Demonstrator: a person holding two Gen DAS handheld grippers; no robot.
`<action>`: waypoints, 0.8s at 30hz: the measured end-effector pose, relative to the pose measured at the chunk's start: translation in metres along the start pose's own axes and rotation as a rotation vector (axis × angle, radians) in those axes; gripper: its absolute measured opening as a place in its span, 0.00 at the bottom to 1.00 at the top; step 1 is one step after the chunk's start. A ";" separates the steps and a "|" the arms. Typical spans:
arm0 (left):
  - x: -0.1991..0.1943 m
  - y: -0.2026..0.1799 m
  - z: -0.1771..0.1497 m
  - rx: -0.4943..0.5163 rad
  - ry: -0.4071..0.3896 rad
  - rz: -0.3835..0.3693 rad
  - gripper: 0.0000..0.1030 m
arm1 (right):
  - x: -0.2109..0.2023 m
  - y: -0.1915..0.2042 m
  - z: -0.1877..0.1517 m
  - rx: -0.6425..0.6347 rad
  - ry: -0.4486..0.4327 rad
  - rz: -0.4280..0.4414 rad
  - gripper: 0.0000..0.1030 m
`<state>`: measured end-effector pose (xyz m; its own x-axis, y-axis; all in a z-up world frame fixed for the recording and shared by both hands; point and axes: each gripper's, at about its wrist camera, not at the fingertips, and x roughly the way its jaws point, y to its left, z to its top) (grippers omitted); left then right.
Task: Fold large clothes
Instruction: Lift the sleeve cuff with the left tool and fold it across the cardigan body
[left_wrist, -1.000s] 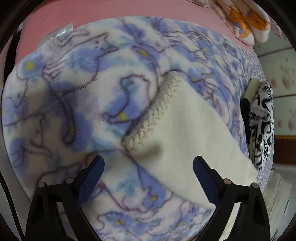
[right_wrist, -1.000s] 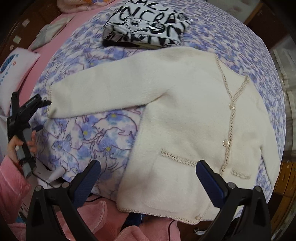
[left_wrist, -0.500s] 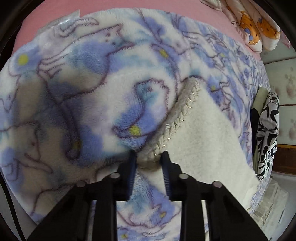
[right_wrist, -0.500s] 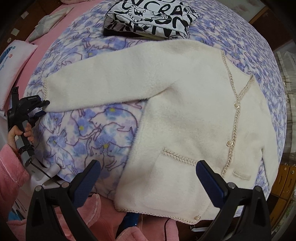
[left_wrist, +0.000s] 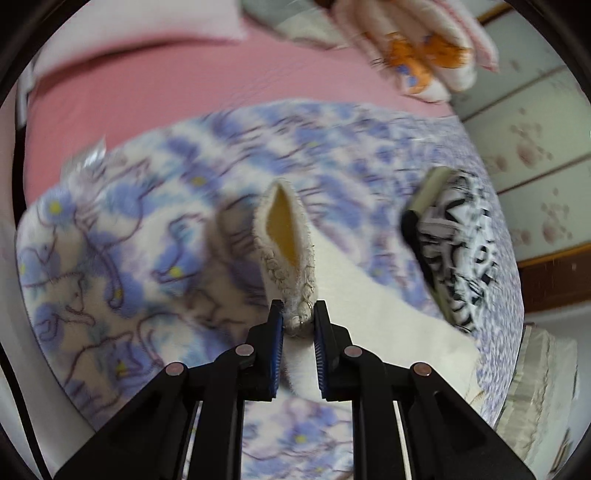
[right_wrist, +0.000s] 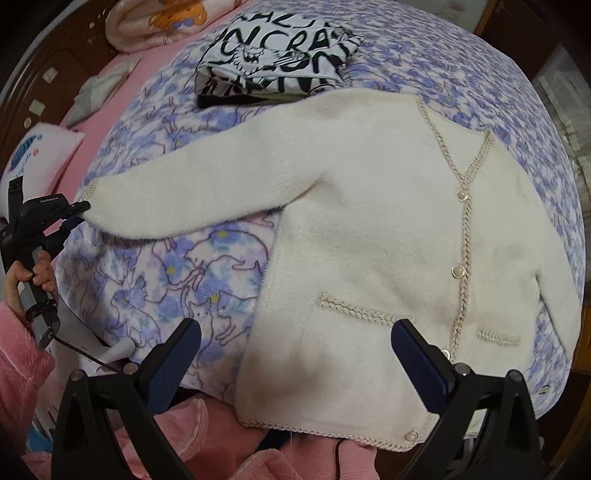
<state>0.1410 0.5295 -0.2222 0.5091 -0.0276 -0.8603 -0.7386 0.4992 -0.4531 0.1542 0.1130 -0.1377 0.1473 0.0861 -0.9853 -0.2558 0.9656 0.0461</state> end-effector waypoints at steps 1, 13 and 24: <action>-0.009 -0.013 -0.003 0.014 -0.010 -0.010 0.12 | -0.002 -0.006 -0.001 0.007 -0.006 0.007 1.00; -0.102 -0.212 -0.097 0.292 -0.156 -0.205 0.12 | -0.025 -0.140 -0.028 0.101 -0.117 0.101 1.00; -0.062 -0.378 -0.265 0.562 -0.033 -0.331 0.12 | -0.011 -0.273 -0.044 0.259 -0.180 0.085 1.00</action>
<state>0.2713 0.1126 -0.0594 0.6899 -0.2352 -0.6846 -0.2017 0.8458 -0.4939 0.1800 -0.1619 -0.1464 0.3081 0.1891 -0.9324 -0.0264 0.9814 0.1903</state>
